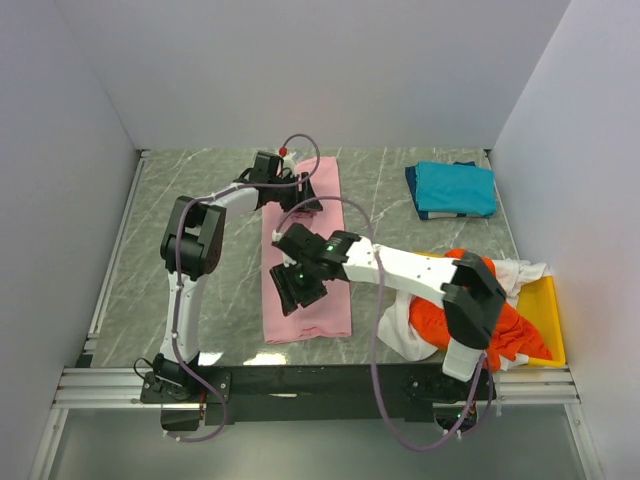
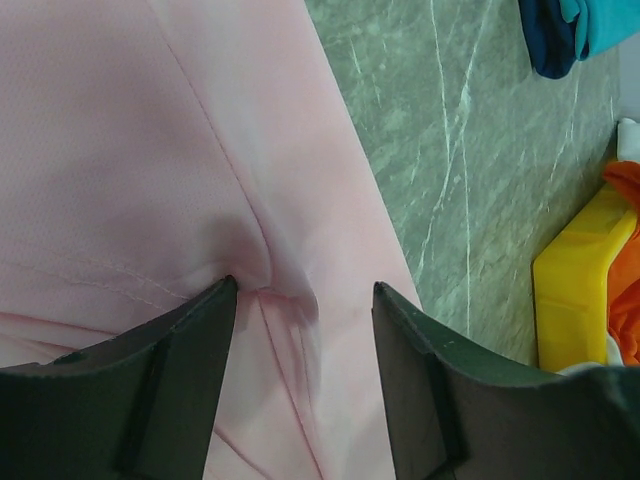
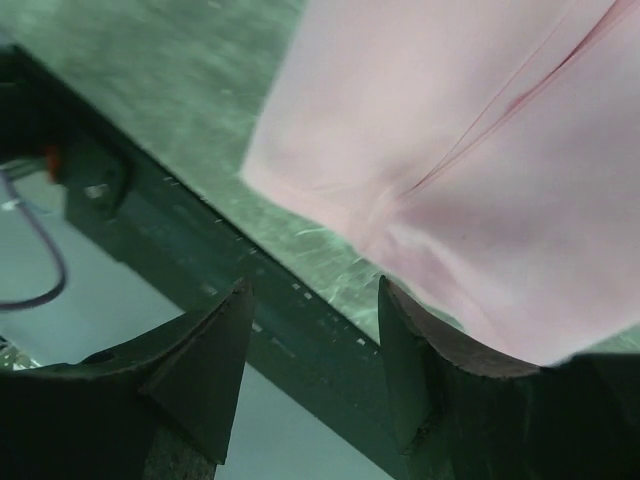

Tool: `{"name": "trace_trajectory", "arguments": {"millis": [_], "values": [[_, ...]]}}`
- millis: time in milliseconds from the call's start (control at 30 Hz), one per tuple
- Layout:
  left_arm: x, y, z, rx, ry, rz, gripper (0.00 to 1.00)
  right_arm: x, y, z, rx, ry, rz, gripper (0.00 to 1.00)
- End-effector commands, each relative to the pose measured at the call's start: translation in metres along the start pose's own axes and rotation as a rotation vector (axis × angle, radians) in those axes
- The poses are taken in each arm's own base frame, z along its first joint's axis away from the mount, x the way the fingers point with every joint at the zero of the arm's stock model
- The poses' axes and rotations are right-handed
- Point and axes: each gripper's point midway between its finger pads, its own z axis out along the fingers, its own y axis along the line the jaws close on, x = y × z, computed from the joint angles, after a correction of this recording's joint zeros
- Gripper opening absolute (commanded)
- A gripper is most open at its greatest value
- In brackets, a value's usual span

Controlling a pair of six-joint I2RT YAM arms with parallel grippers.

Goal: Fold and stack the t-shirts
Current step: Fold the tshirt

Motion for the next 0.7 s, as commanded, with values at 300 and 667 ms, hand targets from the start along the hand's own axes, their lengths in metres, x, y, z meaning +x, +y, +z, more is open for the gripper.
{"name": "trace_trajectory", "arguments": {"millis": [300, 667], "values": [[-0.044, -0.065, -0.047, 0.046, -0.088, 0.077, 0.67, 0.03, -0.09, -0.04, 0.136, -0.069, 0.23, 0.6], [-0.07, -0.118, -0.123, 0.006, -0.22, 0.113, 0.68, 0.05, -0.109, -0.013, 0.109, -0.071, 0.227, 0.6]]}}
